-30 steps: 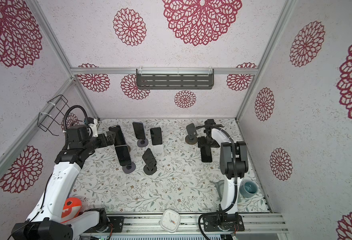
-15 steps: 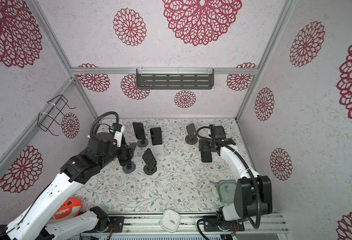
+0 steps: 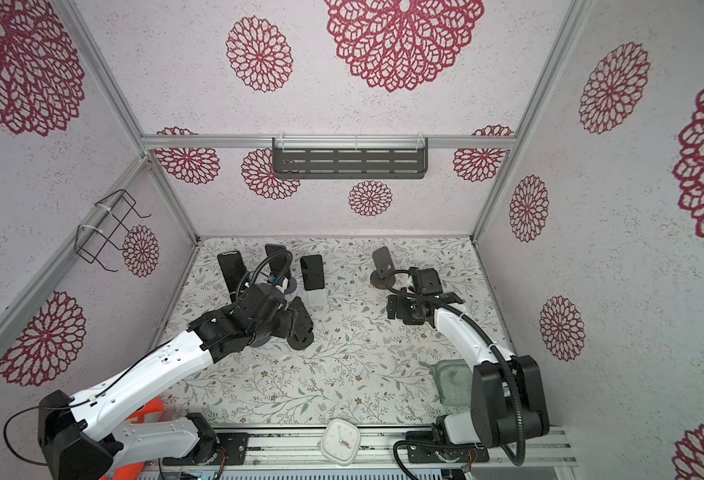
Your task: Remove the phone from the phone stand
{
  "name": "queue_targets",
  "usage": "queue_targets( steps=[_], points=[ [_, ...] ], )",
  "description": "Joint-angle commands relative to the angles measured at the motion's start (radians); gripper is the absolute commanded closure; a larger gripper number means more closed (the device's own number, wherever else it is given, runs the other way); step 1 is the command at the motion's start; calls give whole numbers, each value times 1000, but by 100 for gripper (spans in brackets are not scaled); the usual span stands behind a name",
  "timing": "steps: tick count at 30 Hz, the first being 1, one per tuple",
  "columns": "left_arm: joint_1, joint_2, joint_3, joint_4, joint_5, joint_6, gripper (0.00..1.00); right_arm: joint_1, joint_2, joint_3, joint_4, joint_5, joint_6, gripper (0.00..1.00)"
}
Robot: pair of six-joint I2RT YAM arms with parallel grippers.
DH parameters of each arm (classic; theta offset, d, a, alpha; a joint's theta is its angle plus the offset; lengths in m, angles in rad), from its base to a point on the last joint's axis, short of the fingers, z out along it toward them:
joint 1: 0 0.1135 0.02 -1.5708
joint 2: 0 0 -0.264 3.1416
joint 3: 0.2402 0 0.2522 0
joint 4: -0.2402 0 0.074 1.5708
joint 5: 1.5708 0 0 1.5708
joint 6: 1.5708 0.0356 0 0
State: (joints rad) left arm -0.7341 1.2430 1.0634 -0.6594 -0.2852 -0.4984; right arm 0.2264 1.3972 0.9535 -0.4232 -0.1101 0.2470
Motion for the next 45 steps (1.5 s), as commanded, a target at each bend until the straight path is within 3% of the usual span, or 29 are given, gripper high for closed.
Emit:
queue_targets(
  steps=[1, 12, 23, 37, 45],
  points=[
    [36, 15, -19, 87, 74, -57, 42, 0, -51, -1, 14, 5, 8, 3],
    [68, 29, -55, 109, 96, -75, 68, 0, -58, -1, 13, 20, -11, 3],
    [69, 45, -66, 137, 98, -63, 80, 0, -64, -11, 18, 15, -6, 3],
    [68, 37, -15, 109, 124, -70, 95, 6, -125, -55, 122, -254, -134, 2],
    [93, 17, 58, 63, 210, -85, 100, 84, -175, -88, 370, -467, -234, 15]
  ],
)
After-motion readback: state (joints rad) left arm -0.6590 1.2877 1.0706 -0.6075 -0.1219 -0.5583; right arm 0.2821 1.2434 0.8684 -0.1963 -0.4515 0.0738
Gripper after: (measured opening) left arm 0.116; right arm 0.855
